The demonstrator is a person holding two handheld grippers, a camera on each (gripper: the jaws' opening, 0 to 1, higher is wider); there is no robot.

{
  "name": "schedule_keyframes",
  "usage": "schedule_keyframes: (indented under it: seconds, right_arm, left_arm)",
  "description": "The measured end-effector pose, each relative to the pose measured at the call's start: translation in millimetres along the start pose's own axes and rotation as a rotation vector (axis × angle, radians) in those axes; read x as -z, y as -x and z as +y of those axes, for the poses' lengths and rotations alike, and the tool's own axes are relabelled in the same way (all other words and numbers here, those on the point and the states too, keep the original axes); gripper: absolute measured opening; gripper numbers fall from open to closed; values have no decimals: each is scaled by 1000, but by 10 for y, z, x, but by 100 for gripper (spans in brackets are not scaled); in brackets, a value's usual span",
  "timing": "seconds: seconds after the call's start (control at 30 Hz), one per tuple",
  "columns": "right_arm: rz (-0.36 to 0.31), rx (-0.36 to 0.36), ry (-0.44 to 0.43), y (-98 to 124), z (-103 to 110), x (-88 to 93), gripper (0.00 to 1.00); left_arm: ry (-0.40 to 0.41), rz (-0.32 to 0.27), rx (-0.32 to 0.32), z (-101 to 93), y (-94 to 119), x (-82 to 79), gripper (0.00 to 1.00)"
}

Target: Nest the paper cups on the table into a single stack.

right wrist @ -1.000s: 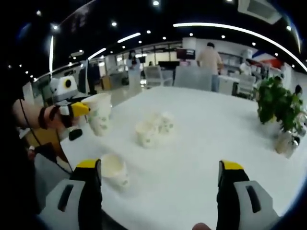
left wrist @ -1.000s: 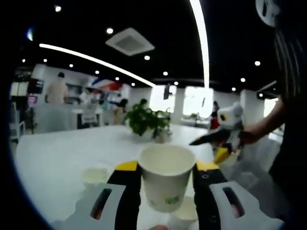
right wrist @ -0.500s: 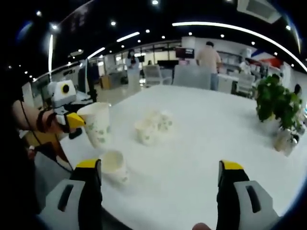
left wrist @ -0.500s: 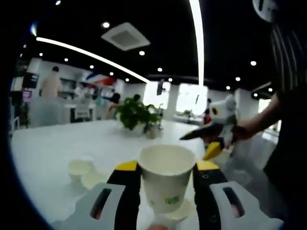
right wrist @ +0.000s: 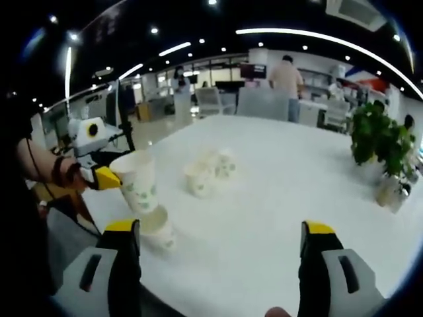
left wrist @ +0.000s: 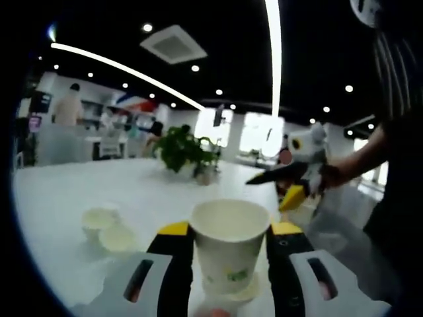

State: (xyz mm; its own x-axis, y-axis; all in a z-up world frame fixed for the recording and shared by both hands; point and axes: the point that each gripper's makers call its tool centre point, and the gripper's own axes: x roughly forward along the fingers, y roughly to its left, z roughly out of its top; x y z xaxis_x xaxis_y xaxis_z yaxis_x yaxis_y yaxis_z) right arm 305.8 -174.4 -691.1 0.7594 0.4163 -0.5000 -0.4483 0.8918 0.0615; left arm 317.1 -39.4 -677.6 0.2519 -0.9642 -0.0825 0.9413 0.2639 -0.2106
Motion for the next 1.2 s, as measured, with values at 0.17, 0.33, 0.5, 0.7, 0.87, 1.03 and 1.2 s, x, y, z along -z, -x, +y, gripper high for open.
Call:
schedule_keyframes:
  seconds: [0.17,0.33,0.5,0.7,0.87,1.03,1.2]
  right_arm:
    - [6,-3,-2,-14,19,26,100]
    - [7,-8,3,-27,32,0,99]
    - [15,-9,13,-18,18,2,99]
    - [19,-11,14,-6,12,16,99]
    - [26,-19,21,-5,27,25,99]
    - [27,-16,10,-4,22,51,99]
    - [28,-21,12,-15,42,59,99]
  left_arm:
    - [30,-12,2,-21,-10,50,42]
    - [30,4,3,-16,-29,155,42]
    - [33,19,-15,-1,-50,278,43]
    - [24,31,-22,-5,-78,371,43]
    - [-16,68,-21,-23,-106,486,43]
    - [-31,83,-40,-5,-121,557,43]
    - [-45,120,-46,-9,-121,646,44]
